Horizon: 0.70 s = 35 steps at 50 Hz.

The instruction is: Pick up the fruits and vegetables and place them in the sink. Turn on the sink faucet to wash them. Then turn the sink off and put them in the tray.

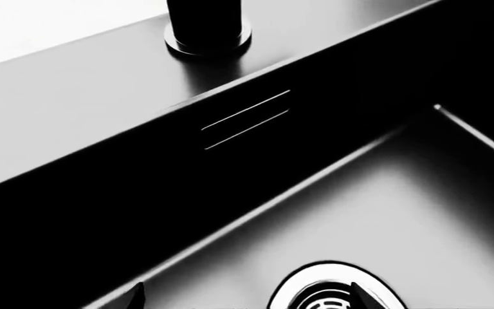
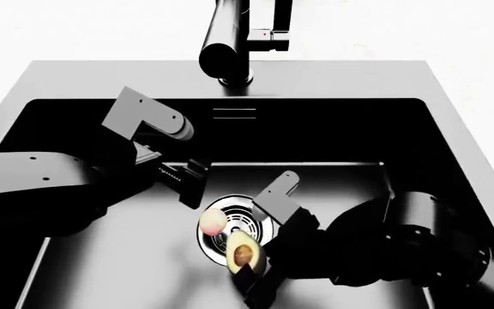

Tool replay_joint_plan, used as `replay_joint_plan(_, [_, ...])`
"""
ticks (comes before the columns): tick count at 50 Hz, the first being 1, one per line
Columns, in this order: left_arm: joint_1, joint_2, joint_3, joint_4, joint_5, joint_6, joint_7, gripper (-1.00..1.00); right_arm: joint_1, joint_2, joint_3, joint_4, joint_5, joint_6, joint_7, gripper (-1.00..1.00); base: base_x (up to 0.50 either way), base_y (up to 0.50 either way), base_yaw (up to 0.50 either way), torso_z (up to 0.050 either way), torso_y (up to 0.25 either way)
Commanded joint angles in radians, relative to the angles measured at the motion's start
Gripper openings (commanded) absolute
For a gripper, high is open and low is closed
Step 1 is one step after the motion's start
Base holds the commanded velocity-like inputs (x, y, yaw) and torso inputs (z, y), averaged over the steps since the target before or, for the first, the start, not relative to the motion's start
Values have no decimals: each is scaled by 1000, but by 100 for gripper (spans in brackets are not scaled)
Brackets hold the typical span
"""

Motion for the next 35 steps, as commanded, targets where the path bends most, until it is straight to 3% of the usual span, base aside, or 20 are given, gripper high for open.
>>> replay_joint_plan(1, [-1, -8, 2, 8, -9, -4, 3, 100, 2, 94, 62, -153, 131, 25, 142, -100, 0, 0, 0, 0, 0])
replay_joint_plan(18, [8, 8, -8, -7, -148, -69, -19, 100, 41, 202, 131, -194, 214, 12, 247, -100, 0, 0, 0, 0, 0])
replay_joint_plan(35, [14, 99, 168, -167, 92, 11, 153, 100, 59, 227, 151, -206, 224, -2, 268, -100, 0, 0, 0, 0, 0])
